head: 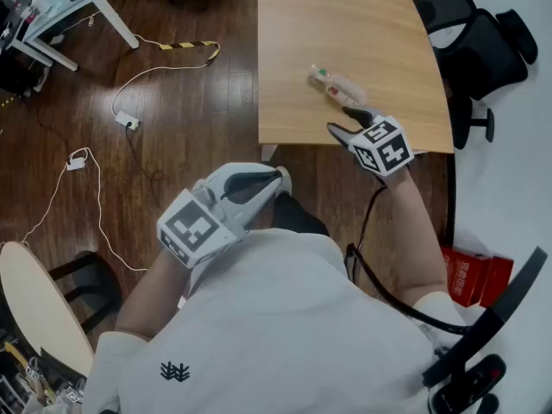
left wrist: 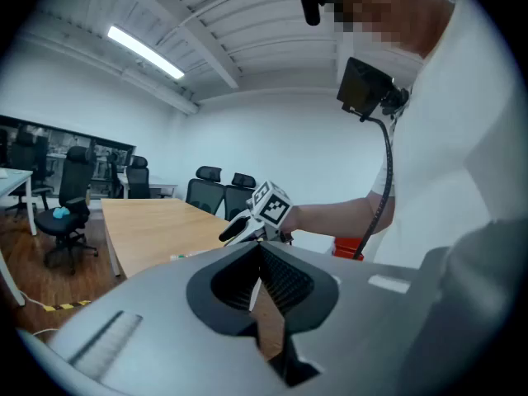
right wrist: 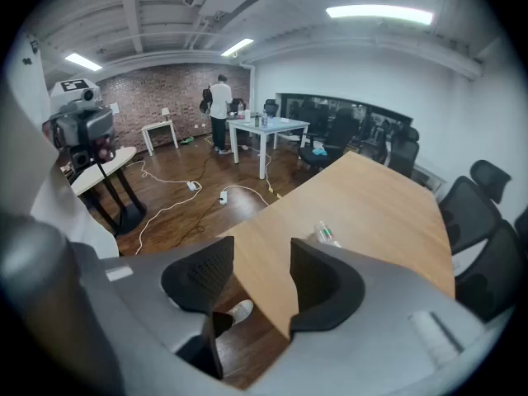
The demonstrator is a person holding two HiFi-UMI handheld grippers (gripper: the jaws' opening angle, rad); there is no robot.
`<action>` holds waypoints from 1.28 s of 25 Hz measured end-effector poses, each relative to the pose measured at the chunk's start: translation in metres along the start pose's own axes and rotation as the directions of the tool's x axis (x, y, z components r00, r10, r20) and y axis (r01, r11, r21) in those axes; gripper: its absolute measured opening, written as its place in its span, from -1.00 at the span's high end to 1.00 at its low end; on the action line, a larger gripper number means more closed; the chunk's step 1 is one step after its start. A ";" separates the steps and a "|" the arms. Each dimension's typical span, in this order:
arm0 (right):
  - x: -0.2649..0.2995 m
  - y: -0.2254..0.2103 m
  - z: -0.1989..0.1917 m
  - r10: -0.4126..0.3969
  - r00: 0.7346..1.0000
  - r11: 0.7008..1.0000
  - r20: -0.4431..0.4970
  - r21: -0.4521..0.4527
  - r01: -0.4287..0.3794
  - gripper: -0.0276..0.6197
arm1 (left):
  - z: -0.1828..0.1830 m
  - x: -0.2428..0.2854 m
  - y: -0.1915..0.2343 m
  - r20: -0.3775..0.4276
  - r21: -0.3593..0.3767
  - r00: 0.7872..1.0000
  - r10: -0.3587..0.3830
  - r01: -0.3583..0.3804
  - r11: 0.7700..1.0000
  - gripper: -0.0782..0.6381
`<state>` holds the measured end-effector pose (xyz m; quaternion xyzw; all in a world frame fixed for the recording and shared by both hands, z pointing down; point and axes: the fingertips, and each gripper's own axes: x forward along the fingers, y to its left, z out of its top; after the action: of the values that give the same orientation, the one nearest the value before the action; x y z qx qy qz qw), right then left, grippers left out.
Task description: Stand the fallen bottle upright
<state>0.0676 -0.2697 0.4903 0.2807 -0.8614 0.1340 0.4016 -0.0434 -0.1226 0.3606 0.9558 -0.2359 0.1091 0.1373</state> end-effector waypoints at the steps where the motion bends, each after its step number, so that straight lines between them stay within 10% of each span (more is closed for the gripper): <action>1: 0.015 -0.019 0.003 0.021 0.999 1.000 -0.035 -0.014 -0.021 0.21 | 0.007 0.010 0.009 0.004 -0.008 1.000 0.010 -0.010 1.000 0.78; 8: 0.121 -0.127 0.010 0.075 0.951 0.979 -0.298 -0.161 -0.127 0.15 | 0.043 0.070 0.071 0.017 -0.051 0.996 0.088 -0.087 0.995 0.78; 15: 0.194 -0.130 -0.038 0.200 0.798 0.937 -0.568 -0.126 -0.325 0.10 | 0.049 0.086 0.095 -0.013 -0.096 0.988 0.152 -0.153 0.984 0.78; 19: 0.202 -0.126 -0.045 0.224 0.776 0.930 -0.589 -0.109 -0.351 0.22 | 0.051 0.083 0.108 -0.014 -0.111 0.981 0.191 -0.192 0.975 0.78; 26: 0.152 -0.158 0.062 0.148 0.986 0.987 -0.077 -0.053 -0.152 0.29 | 0.056 0.075 0.120 -0.012 -0.109 0.976 0.217 -0.217 0.970 0.78; 29: 0.117 -0.172 0.096 0.085 0.976 0.996 0.203 -0.029 -0.081 0.29 | 0.061 0.078 0.122 -0.015 -0.086 0.977 0.213 -0.214 0.973 0.78; 32: 0.089 -0.177 0.105 0.028 0.909 1.000 0.417 -0.005 -0.028 0.29 | 0.064 0.081 0.121 -0.028 -0.058 0.979 0.201 -0.203 0.978 0.78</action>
<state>0.0611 -0.4941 0.4922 0.2907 -0.9311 0.0770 0.2065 -0.0223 -0.2802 0.3479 0.9210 -0.3335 0.1257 0.1570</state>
